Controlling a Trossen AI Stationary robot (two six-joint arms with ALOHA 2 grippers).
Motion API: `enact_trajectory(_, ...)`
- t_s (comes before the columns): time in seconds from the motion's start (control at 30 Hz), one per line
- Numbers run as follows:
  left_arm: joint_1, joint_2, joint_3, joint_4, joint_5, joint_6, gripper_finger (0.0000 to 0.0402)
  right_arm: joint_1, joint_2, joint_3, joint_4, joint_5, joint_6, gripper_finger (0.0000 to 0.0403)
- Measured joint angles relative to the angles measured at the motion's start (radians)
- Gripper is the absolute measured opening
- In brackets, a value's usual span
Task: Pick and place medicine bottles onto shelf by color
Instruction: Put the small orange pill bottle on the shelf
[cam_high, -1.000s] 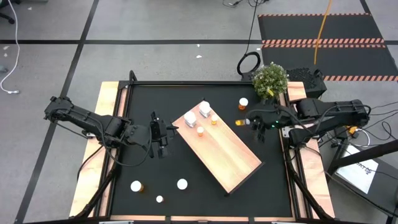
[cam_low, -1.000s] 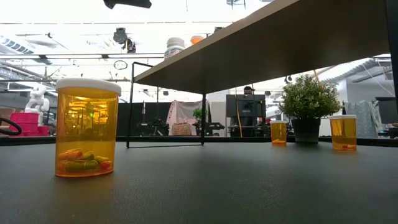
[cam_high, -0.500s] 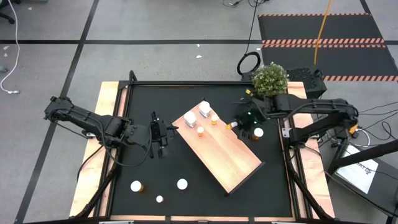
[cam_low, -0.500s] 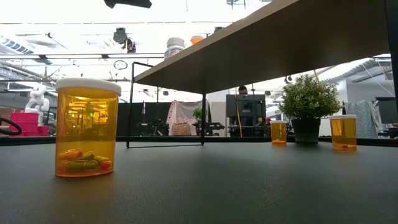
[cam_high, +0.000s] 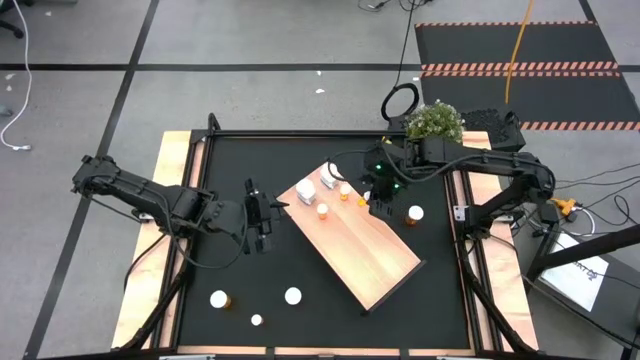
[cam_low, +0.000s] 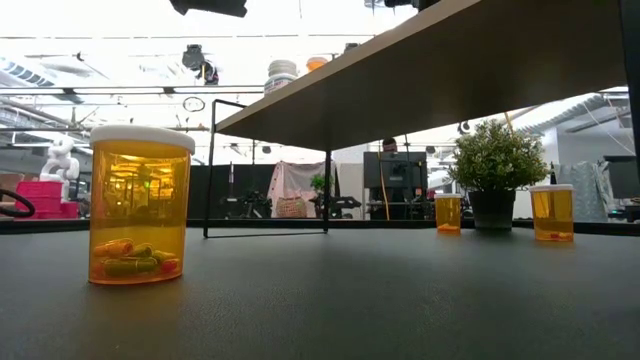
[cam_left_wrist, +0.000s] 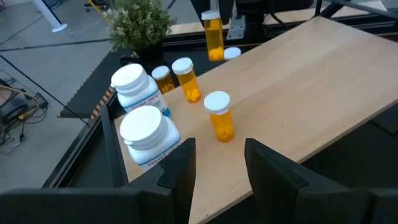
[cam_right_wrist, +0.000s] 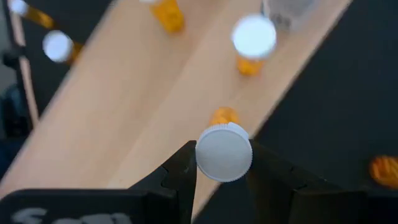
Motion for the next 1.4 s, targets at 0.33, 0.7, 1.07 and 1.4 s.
enact_trajectory(0.33, 0.003, 0.001, 0.000, 0.010, 0.001, 0.000, 0.0141, -0.005, 0.045, 0.067, -0.059, -0.029, -0.009, 0.0116)
enact_trajectory(0.7, 0.004, 0.001, 0.000, 0.046, 0.001, 0.006, 0.0141, -0.007, 0.045, 0.067, -0.018, -0.030, 0.010, 0.0116)
enact_trajectory(1.07, 0.004, 0.001, 0.000, 0.048, 0.001, 0.011, 0.0141, -0.007, 0.046, 0.043, 0.009, -0.025, 0.010, 0.0116)
enact_trajectory(1.4, 0.004, 0.001, 0.000, 0.048, 0.001, 0.014, 0.0141, -0.007, 0.046, 0.024, 0.023, -0.025, 0.010, 0.0116)
